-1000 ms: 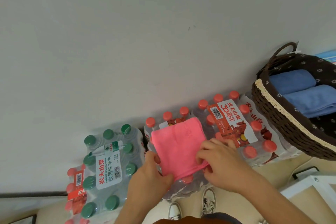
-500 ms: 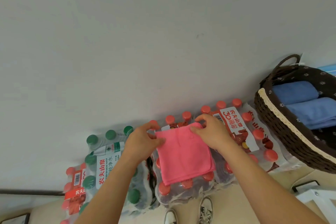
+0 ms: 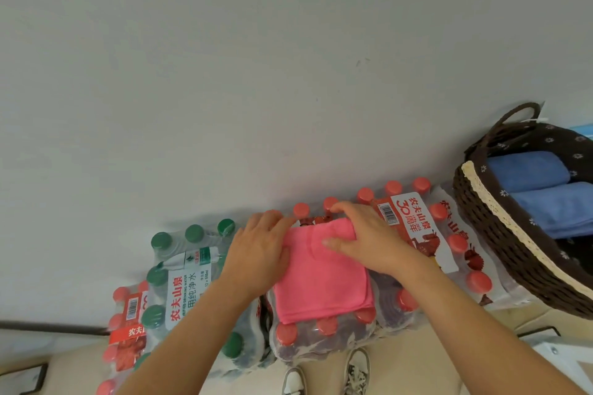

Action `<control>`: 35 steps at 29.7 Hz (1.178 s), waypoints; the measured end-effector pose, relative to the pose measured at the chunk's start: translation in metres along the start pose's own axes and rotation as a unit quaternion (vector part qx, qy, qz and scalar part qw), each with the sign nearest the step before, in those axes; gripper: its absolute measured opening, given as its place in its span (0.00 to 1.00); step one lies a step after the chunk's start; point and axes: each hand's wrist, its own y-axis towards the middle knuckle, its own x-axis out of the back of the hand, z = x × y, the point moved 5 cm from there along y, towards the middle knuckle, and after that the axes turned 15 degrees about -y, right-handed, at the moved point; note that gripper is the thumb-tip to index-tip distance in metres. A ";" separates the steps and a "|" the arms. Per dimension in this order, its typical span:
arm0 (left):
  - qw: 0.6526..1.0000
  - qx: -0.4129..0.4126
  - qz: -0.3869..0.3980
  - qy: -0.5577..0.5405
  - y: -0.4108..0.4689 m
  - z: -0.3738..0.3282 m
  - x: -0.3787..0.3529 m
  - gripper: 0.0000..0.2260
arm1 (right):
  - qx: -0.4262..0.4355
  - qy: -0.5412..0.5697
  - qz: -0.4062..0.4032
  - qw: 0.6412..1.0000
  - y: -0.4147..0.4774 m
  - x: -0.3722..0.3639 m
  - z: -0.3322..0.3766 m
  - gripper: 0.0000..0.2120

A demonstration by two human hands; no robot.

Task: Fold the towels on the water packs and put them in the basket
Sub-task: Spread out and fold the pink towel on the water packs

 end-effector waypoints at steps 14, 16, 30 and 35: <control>0.945 0.166 0.100 -0.264 0.015 -0.003 0.026 0.05 | 0.066 -0.169 0.019 0.983 0.013 0.036 0.037 0.06; 0.942 0.134 0.024 -0.308 0.018 -0.009 0.057 0.11 | 0.072 -0.155 -0.062 0.983 0.009 0.068 0.044 0.07; 0.974 -0.205 0.059 -0.069 -0.092 -0.034 -0.013 0.20 | 0.182 -0.230 -0.035 0.955 -0.095 -0.025 0.039 0.25; 0.980 -0.167 0.090 -0.060 -0.089 -0.032 -0.012 0.16 | 0.157 -0.231 -0.031 0.960 -0.100 -0.028 0.032 0.19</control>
